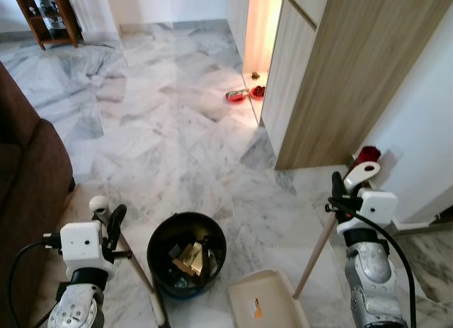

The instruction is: Sweep floor

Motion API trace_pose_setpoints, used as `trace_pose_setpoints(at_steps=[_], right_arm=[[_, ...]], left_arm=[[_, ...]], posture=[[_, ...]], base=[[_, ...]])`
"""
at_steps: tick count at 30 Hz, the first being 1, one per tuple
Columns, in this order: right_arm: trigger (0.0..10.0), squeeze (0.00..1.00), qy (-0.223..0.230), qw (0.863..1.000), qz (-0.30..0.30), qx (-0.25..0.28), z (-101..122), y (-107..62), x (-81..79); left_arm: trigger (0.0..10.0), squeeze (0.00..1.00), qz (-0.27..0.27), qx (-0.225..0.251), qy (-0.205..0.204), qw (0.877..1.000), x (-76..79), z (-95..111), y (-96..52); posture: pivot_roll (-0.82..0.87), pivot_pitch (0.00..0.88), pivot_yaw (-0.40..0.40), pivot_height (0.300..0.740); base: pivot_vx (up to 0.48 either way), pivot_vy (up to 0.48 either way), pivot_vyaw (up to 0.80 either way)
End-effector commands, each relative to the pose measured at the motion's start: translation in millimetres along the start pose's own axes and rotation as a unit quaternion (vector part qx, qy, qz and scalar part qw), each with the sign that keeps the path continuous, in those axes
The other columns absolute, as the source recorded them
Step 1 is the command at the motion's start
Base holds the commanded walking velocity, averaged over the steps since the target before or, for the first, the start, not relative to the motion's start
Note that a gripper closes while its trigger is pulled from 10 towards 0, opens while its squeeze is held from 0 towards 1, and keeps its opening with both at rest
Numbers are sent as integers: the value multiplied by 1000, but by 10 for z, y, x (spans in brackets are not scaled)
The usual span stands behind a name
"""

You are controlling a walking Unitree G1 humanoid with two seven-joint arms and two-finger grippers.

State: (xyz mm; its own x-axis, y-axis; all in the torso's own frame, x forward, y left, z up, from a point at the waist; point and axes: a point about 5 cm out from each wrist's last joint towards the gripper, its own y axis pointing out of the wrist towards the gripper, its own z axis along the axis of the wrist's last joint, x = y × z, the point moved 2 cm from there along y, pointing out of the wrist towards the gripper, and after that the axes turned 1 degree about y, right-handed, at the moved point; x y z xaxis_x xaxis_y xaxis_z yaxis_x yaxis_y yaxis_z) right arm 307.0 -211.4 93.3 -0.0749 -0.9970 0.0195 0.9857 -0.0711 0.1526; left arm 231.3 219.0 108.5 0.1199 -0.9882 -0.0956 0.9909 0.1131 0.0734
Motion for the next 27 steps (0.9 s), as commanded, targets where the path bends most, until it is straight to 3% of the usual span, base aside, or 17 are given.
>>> trace_pose_setpoints(at_steps=[1, 27], right_arm=[[10000, 0, 0, 1000, 7, 5, 13, 7, -26], [10000, 0, 11, 1000, 13, 5, 7, 35, -65]], left_arm=[[10000, 0, -3, 14, 2, 1000, 1, 48, -19], [10000, 0, -5, 16, 1, 1000, 25, 37, -28]], posture=[[29, 82, -1, 740], [32, 65, -8, 740]], base=[[-330, 0, 0], [-353, 0, 0]])
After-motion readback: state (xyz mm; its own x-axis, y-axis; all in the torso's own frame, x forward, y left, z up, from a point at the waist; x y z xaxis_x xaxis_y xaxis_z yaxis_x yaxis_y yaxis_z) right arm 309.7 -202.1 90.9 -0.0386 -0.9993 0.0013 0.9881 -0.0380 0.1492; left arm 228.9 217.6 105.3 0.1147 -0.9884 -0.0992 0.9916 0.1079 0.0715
